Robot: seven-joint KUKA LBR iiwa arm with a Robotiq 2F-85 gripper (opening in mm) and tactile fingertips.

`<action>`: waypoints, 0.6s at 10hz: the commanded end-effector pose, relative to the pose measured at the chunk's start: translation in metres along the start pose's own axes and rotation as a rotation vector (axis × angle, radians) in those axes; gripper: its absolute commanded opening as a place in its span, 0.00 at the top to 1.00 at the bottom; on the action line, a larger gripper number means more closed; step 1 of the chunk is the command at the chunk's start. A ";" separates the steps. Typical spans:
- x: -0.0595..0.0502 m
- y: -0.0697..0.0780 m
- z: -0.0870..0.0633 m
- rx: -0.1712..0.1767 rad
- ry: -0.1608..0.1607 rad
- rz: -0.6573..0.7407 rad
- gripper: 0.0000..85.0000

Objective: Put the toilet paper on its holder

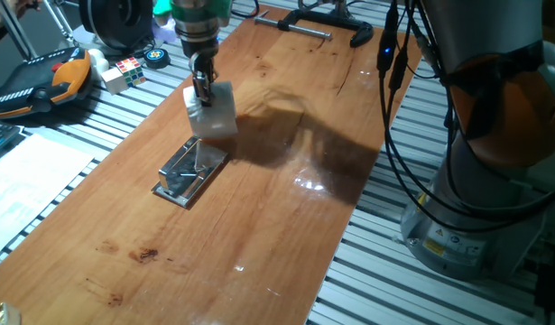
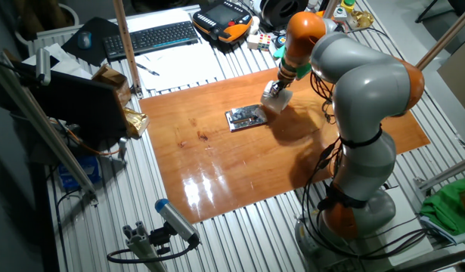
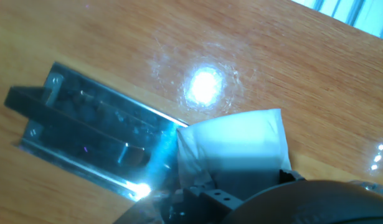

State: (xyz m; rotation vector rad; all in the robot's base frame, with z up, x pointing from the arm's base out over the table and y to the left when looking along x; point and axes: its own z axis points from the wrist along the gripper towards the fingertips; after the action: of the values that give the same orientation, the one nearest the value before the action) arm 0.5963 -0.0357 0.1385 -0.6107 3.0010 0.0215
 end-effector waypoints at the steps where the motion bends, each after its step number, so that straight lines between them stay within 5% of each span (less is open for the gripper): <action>1: 0.000 -0.002 0.002 -0.013 -0.008 0.175 0.99; 4: -0.001 -0.007 0.005 0.007 -0.037 0.332 0.99; 6: -0.001 -0.008 0.004 0.008 -0.017 0.420 0.99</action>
State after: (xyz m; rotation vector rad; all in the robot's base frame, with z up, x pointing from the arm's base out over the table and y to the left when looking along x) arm 0.6016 -0.0431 0.1347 -0.3103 3.0391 0.0568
